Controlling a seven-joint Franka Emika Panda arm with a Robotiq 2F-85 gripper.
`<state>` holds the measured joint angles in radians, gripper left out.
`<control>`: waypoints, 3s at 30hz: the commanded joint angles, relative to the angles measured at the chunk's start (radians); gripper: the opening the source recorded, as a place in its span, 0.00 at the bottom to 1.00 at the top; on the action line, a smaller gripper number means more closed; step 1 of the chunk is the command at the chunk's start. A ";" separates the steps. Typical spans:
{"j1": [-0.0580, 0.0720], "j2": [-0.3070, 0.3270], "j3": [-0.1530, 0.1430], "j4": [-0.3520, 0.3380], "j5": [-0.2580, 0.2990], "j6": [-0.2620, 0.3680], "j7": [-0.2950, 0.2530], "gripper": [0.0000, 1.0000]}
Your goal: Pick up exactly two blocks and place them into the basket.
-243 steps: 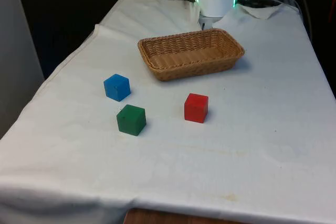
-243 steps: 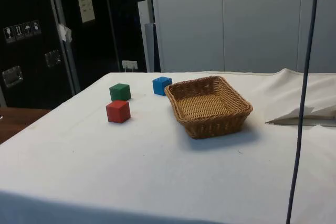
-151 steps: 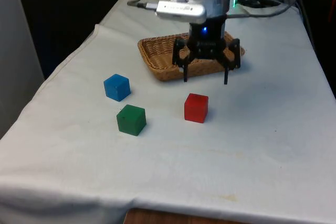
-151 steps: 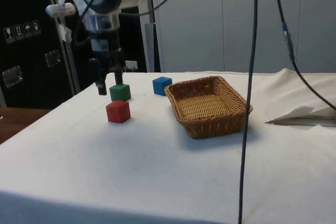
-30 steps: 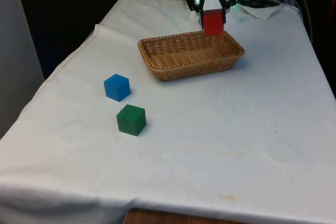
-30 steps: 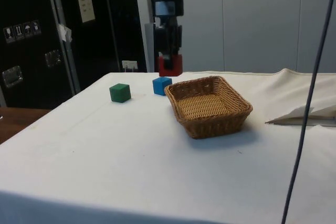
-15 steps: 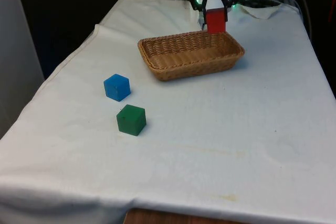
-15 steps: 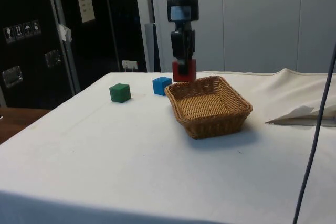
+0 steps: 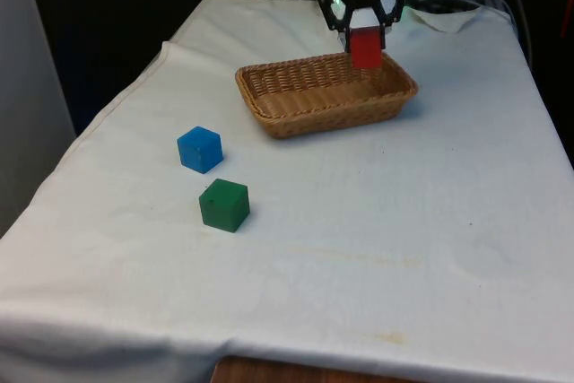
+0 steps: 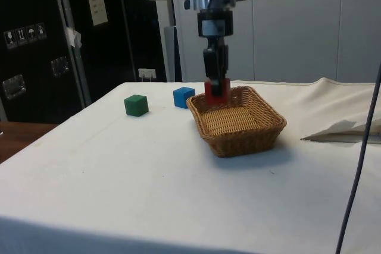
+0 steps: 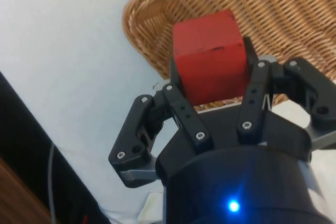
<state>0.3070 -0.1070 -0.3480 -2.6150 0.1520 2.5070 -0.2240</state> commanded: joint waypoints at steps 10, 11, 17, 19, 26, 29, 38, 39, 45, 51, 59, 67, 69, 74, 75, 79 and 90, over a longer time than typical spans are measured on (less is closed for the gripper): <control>0.003 0.016 0.001 -0.080 0.007 0.128 -0.035 0.00; 0.004 0.019 0.002 -0.088 0.009 0.140 -0.039 0.00; 0.007 0.044 0.008 -0.123 0.018 0.210 -0.058 0.00; 0.008 0.059 0.013 -0.129 0.022 0.233 -0.062 0.00; 0.005 0.127 0.034 -0.133 0.031 0.301 -0.069 0.00; 0.003 0.163 0.041 -0.130 0.030 0.328 -0.068 0.00; 0.000 0.205 0.042 -0.120 0.012 0.356 -0.056 0.00; 0.001 0.211 0.039 -0.115 0.003 0.356 -0.050 0.00; 0.001 0.211 0.040 -0.119 0.005 0.356 -0.052 0.45; 0.001 0.212 0.039 -0.118 0.004 0.356 -0.051 0.94; 0.001 0.205 0.035 -0.115 -0.004 0.347 -0.046 1.00; -0.002 0.140 0.022 -0.102 -0.028 0.288 -0.031 1.00; -0.002 0.133 0.022 -0.101 -0.030 0.281 -0.030 1.00; -0.009 0.074 0.014 -0.090 -0.038 0.225 -0.032 1.00; -0.009 0.065 0.012 -0.088 -0.039 0.215 -0.032 1.00; -0.010 0.039 0.003 -0.077 -0.047 0.185 -0.033 1.00; -0.009 -0.009 -0.033 0.020 -0.054 0.058 -0.051 1.00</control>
<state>0.3020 -0.1190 -0.3810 -2.6050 0.1080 2.5780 -0.2780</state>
